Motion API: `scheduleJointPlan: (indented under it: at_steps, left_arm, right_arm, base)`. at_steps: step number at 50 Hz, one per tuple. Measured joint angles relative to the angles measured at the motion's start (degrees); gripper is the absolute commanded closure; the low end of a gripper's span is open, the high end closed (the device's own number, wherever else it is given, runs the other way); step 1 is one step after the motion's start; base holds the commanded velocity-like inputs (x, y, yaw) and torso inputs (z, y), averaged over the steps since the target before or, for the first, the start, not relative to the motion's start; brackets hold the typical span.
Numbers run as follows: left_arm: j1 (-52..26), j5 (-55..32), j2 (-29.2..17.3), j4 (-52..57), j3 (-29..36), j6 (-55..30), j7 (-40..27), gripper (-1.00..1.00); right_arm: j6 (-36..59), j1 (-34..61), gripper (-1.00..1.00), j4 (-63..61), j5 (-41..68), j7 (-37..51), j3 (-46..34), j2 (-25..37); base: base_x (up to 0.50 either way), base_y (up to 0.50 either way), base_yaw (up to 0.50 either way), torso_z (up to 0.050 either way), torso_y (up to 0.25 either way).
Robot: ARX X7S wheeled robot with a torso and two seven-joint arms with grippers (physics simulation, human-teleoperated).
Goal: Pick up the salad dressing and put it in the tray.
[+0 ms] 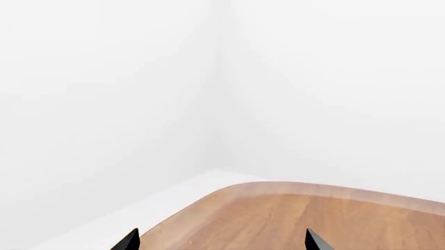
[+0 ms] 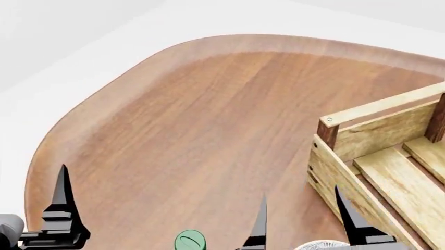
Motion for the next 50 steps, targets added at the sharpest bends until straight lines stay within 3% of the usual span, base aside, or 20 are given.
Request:
scheduleJointPlan:
  at_steps: [24,50]
  left_arm:
    - [0.0,-0.44,-0.4,-0.6,0.52,0.4,-0.56,-1.0]
    - [0.02,-0.97,-0.93,-1.01,0.81,0.92,-1.06,-1.0]
  right_arm:
    - [6.18,0.93,-1.0,4.56,8.31,-16.73,-9.13,6.19]
    - [5.44,5.36,-1.0,13.67,7.87,-20.44,-13.78,3.85]
  base:
    - [0.0,0.0,0.0,0.0,0.0]
    - [0.0,0.0,0.0,0.0,0.0]
